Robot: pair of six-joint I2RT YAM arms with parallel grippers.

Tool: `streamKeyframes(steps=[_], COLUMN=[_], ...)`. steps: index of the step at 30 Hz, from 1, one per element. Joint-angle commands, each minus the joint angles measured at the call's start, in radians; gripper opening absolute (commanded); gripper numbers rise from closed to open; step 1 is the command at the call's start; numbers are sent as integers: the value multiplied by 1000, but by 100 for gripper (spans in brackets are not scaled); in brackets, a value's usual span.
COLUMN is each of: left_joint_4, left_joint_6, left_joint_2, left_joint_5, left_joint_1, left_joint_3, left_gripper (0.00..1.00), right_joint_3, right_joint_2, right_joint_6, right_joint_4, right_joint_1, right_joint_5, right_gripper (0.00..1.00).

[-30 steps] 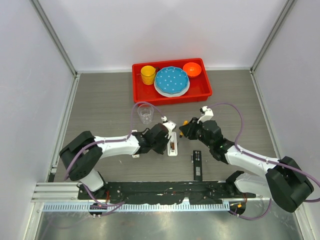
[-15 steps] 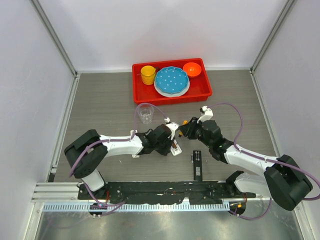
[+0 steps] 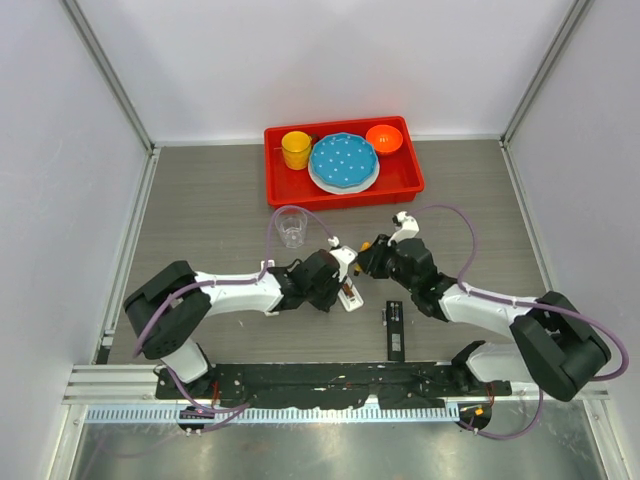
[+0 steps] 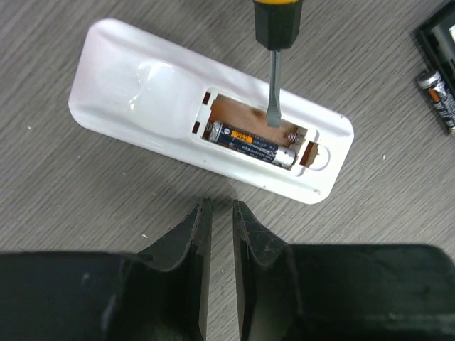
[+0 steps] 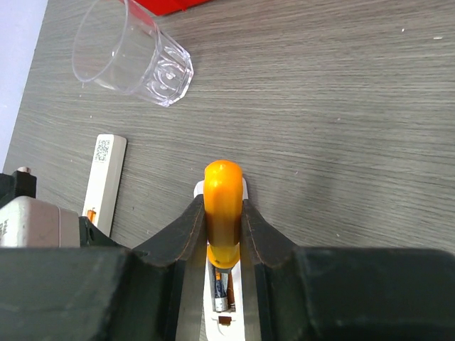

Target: Unload the batteries from the remote control

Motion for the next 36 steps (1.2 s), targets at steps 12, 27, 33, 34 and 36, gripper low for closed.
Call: streamKeyframes(steps=[12,27,33,34,36], left_joint_4=[102,84,88,87,90], left_joint_6=[-2,12,-2,-5,-6], left_joint_2=[-29,23,16,14,11], left_joint_5=[16,23,51,51,80], left_joint_1=[5,26,65,71,79], left_joint_3=[-50,-19,-30,-31,-35], left_gripper=[16,6,6,6,6], right_joint_3=[91,42,43,43,43], right_joint_2=[141,135,151,155,154], right_joint_6=[42,189,249,248,248], right_joint_4=[87,136,144,141,132], right_joint_1=[66,117,109,109,106], right_joint_5=[95,143,89,89,89], right_gripper=[1,1,1,1,1])
